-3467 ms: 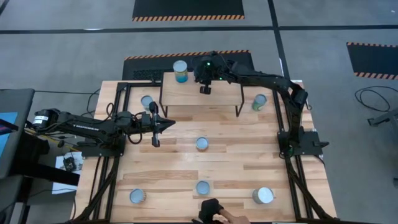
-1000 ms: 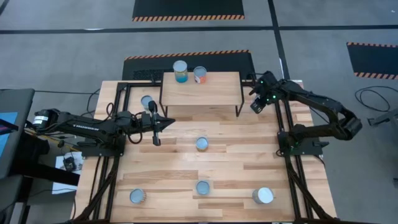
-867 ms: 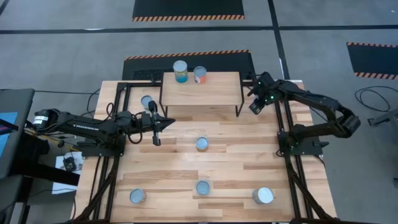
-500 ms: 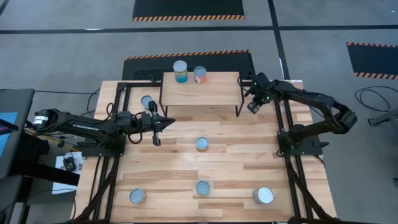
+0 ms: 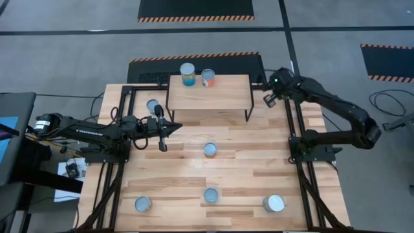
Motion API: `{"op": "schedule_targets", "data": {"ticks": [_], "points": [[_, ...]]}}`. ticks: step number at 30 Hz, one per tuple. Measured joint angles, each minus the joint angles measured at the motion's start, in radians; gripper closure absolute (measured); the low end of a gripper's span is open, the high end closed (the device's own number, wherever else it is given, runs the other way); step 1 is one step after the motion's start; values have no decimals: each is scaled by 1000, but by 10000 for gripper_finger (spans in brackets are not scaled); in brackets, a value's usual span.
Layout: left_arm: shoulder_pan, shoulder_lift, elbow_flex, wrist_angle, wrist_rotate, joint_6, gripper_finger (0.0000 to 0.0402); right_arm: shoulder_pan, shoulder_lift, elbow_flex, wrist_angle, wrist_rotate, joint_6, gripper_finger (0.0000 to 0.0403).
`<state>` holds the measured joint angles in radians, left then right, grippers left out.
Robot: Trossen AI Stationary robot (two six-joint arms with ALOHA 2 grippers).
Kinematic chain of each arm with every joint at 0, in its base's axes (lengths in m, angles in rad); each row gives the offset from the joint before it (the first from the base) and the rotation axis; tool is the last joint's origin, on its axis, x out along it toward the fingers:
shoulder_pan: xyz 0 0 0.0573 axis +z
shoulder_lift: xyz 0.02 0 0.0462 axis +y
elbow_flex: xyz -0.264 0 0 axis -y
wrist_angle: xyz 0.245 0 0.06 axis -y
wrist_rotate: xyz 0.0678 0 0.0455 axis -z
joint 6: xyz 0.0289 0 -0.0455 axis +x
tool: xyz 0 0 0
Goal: Pick and place cans onto a shelf
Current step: Put the canned chicken soup on the shelf
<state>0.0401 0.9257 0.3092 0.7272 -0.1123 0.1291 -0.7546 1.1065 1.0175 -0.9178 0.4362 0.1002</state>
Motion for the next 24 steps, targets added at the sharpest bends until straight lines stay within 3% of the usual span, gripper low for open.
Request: {"op": "schedule_targets", "data": {"ticks": [3, 6, 14, 24], "points": [[0, 0, 0, 0, 0, 0, 400, 13, -15, 76, 27, 100, -2, 394], [0, 0, 0, 0, 0, 0, 400, 25, -14, 142, 93, 112, -68, 388], [0, 0, 0, 0, 0, 0, 400, 106, 79, 280, 227, -260, -396, 398], [0, 0, 0, 0, 0, 0, 400, 190, 358, 461, 146, -311, -590, 397]]}}
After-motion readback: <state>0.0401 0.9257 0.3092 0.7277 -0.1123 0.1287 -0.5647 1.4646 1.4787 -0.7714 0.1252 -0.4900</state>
